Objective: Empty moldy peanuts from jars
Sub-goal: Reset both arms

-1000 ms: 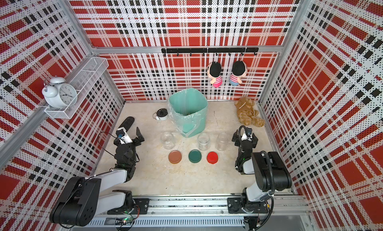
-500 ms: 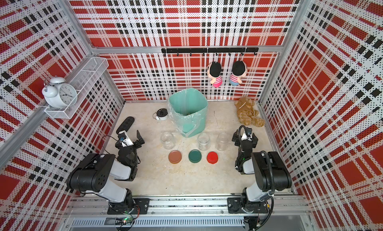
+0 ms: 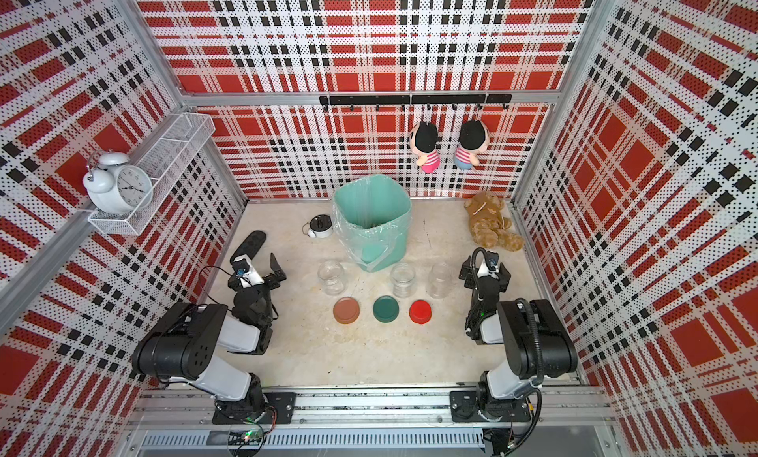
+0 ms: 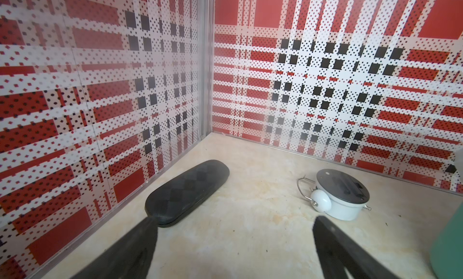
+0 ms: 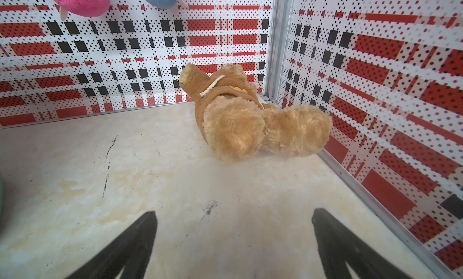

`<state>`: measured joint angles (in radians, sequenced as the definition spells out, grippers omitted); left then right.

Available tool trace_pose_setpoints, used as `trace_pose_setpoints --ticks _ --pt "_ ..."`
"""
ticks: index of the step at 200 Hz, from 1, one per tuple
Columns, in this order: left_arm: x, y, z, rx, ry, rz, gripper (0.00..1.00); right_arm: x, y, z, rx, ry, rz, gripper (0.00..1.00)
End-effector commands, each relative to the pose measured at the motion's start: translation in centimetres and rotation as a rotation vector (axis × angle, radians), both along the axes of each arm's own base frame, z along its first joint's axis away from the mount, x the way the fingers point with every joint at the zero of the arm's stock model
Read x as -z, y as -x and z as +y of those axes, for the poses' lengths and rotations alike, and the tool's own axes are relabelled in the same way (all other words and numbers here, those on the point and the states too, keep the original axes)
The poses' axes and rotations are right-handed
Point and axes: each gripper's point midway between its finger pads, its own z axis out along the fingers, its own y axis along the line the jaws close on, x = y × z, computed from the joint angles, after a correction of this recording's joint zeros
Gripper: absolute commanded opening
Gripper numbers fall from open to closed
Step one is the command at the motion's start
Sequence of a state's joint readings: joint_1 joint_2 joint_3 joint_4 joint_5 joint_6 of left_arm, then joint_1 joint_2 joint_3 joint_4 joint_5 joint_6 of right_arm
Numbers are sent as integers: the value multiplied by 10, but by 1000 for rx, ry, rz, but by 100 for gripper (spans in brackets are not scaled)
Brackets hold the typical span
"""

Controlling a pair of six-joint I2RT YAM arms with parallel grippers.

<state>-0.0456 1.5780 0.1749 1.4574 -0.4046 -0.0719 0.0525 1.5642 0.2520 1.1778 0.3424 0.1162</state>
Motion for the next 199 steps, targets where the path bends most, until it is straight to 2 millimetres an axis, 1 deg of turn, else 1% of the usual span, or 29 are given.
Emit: trace_pose_setpoints --ticks 1,199 --pt "-3 -2 1 -10 -10 -4 98 -9 -4 2 0 12 -30 100" --pt "-2 -5 -1 -15 -22 10 98 -8 -4 3 -1 12 -28 100"
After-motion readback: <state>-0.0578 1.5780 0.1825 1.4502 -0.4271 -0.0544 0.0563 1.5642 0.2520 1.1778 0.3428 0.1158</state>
